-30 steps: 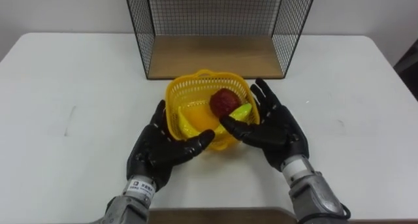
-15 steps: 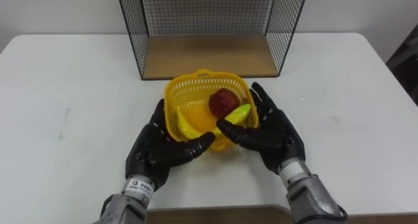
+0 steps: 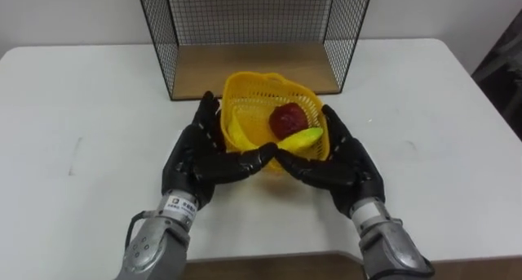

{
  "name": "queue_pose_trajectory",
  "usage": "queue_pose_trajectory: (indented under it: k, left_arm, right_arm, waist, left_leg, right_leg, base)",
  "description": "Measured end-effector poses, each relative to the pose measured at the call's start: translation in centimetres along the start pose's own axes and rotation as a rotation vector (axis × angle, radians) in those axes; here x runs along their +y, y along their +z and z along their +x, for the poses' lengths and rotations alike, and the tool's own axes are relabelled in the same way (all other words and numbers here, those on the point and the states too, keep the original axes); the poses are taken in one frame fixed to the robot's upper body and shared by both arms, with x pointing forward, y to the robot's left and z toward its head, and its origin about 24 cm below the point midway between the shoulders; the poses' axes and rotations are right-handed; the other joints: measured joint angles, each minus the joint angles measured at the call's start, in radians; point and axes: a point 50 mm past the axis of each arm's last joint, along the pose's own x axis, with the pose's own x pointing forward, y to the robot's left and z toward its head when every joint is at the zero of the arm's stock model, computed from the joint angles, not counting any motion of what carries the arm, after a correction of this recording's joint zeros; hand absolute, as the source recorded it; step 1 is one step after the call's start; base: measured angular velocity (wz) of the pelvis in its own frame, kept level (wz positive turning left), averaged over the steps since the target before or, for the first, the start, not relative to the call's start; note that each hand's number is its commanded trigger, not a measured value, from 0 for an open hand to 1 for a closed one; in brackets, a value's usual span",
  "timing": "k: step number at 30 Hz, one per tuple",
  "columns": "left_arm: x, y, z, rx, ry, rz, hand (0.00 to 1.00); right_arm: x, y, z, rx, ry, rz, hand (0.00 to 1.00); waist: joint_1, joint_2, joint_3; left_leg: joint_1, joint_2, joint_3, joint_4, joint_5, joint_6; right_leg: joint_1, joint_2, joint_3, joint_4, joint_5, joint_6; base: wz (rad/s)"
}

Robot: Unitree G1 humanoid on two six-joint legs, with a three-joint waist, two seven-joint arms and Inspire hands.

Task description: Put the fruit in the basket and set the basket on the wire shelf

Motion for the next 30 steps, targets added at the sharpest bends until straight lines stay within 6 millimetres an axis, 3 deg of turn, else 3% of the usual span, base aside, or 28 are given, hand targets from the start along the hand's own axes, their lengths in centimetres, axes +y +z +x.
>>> queue_pose_trajectory:
  k: [13,21,30]
  left_arm:
    - [-0.9,2.2,0.1,-0.134,-0.022,-0.009,0.00]
    - [-0.9,2.3,0.1,-0.145,-0.015,-0.039,0.00]
    - [-1.2,2.3,0.2,-0.159,-0.004,-0.060,0.00]
  right_arm:
    - [1.1,1.7,0.7,-0.099,0.036,-0.007,0.00]
    - [1.4,1.8,0.8,-0.108,0.035,0.000,0.00]
    - [2.2,3.5,1.3,-0.185,0.060,0.005,0.00]
  waist:
    - [0.003,0.000,-0.0003]
    - [0.006,0.001,-0.0007]
    - [-0.001,0.000,-0.0011]
  left_leg:
    - [0.006,0.002,0.008,-0.006,0.000,0.000]
    - [0.012,0.004,0.015,-0.006,0.000,0.000]
    - [0.015,0.005,0.016,-0.006,0.000,0.000]
  right_leg:
    - [-0.003,0.001,0.002,-0.002,0.000,-0.001]
    - [-0.001,0.002,0.008,-0.002,0.000,-0.001]
    - [0.002,0.002,0.008,0.003,0.001,-0.001]
  base:
    - [0.00]
    - [-0.02]
    - [0.00]
